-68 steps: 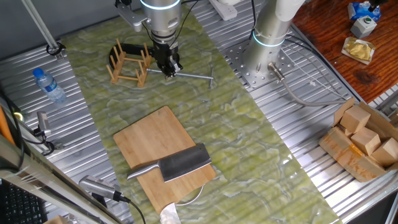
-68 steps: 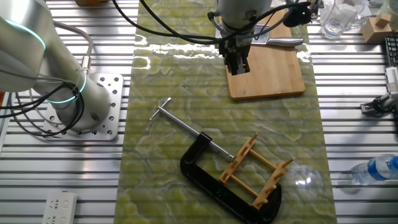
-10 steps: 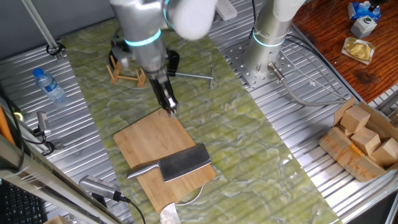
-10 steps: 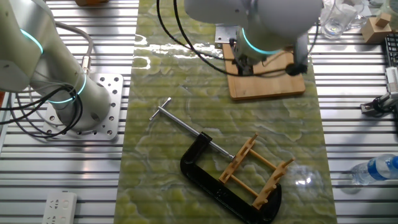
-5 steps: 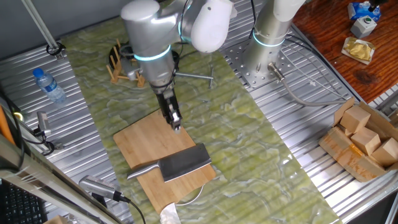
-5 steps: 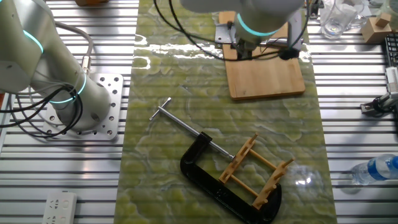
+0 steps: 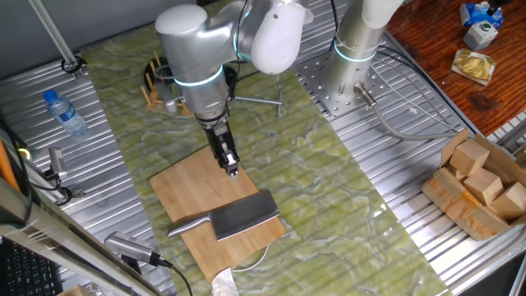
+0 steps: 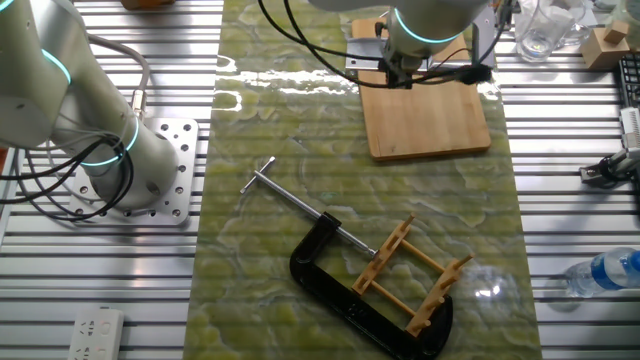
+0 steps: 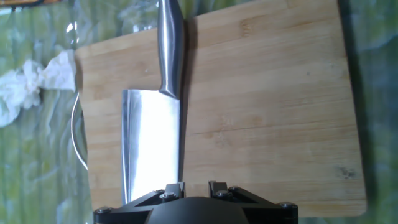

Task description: Put the knife on the knife rack

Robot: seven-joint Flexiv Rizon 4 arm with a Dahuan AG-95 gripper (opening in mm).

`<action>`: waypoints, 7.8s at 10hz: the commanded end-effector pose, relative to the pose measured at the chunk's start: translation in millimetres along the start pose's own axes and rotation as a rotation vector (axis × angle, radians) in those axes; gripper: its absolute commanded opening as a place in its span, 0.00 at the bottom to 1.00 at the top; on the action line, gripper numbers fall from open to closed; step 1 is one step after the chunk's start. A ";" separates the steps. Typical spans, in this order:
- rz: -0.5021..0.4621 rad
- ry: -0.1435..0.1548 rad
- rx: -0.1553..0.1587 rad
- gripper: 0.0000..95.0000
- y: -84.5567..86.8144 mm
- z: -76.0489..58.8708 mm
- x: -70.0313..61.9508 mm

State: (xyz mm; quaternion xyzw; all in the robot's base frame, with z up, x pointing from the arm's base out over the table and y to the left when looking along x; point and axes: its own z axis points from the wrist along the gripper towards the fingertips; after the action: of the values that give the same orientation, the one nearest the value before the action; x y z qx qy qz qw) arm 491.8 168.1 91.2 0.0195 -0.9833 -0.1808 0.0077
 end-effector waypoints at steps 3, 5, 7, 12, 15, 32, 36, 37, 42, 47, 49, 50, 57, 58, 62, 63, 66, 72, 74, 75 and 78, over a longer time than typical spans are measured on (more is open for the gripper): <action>-0.081 0.013 -0.013 0.20 -0.1 1.2 -1.7; -0.056 0.013 -0.023 0.20 -0.1 1.2 -1.7; -0.038 0.006 -0.028 0.20 -0.1 1.2 -1.7; -0.003 -0.015 -0.027 0.40 -0.1 1.2 -1.7; 0.021 -0.017 -0.020 0.40 4.9 6.4 -2.6; -0.065 0.066 -0.017 0.40 34.5 28.6 -8.5; -0.099 0.064 -0.007 0.40 34.5 28.6 -8.5; -0.082 0.058 -0.006 0.40 34.5 28.6 -8.5; -0.040 0.043 -0.017 0.40 34.9 31.2 -11.4; -0.039 0.031 -0.018 0.40 36.7 50.8 -52.9; -0.041 0.023 -0.022 0.40 34.0 60.9 -68.5; -0.045 0.019 -0.024 0.40 33.5 65.2 -75.7; -0.035 0.019 -0.020 0.40 37.7 72.6 -102.4; -0.035 0.018 -0.020 0.40 37.8 73.3 -103.8; -0.033 0.015 -0.019 0.40 38.2 75.5 -108.2; -0.033 0.014 -0.020 0.20 38.2 76.2 -109.0; -0.030 0.007 -0.023 0.20 37.4 78.3 -109.2; -0.037 0.013 -0.009 0.00 39.7 73.7 -112.3; -0.043 0.019 0.013 0.00 41.1 68.7 -112.5; -0.056 0.019 0.025 0.00 40.8 68.3 -112.3; -0.069 0.037 0.028 0.00 41.5 58.9 -115.4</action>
State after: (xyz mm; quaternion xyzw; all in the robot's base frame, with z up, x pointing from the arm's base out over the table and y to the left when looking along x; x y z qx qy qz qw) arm 602.8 231.7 51.3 0.0590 -0.9841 -0.1667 0.0184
